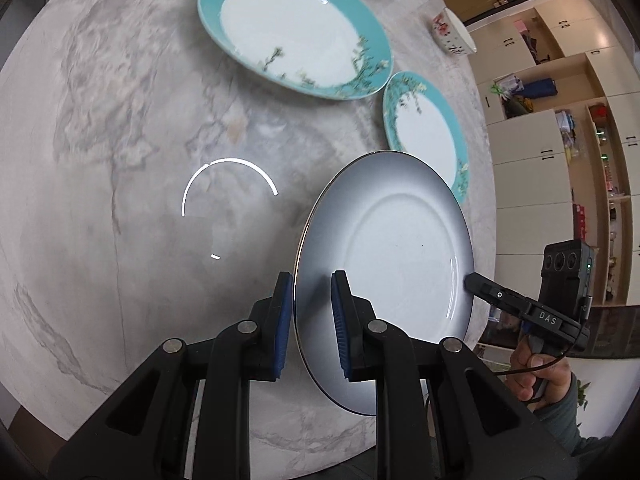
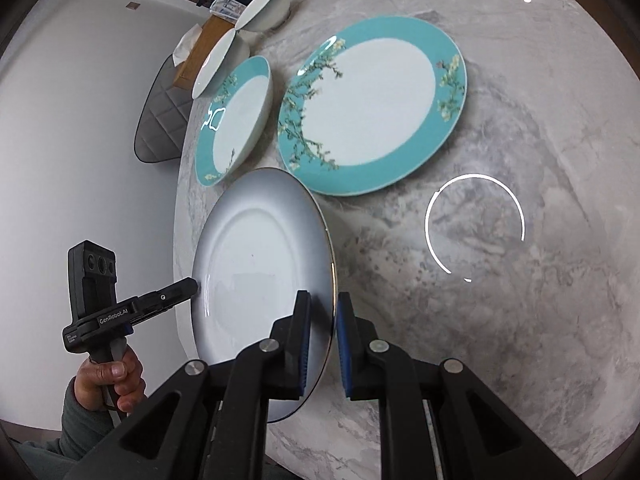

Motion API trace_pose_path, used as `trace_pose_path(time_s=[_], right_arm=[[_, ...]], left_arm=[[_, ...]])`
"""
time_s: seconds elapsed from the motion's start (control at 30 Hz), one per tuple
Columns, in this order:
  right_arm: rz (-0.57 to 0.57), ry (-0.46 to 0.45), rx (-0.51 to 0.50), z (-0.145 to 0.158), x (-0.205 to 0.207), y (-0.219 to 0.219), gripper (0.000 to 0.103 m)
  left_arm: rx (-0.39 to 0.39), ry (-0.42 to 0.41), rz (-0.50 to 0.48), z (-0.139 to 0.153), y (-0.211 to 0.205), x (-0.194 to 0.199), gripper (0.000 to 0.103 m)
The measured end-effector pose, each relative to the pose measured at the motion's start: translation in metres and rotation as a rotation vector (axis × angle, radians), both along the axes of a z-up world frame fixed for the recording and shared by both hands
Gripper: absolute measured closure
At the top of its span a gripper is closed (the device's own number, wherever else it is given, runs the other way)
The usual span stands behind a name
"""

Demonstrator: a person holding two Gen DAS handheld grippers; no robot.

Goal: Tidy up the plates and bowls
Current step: 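Lift the grey-rimmed plate with both grippers and carry it past the teal plates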

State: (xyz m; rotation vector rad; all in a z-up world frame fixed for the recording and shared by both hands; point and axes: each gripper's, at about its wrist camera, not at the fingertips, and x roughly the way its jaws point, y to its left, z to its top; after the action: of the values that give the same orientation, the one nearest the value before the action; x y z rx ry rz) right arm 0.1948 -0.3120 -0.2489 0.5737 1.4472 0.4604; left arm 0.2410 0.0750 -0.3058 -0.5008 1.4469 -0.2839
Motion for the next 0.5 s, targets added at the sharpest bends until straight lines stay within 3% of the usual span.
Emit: trace_pose_path(time_s=[0.5], right_arm=[[0.005, 0.028, -0.05, -0.037, -0.018, 0.003, 0.086]], left_arm=[[0.005, 0.007, -0.029, -0.035, -0.004, -0.007, 0.086]])
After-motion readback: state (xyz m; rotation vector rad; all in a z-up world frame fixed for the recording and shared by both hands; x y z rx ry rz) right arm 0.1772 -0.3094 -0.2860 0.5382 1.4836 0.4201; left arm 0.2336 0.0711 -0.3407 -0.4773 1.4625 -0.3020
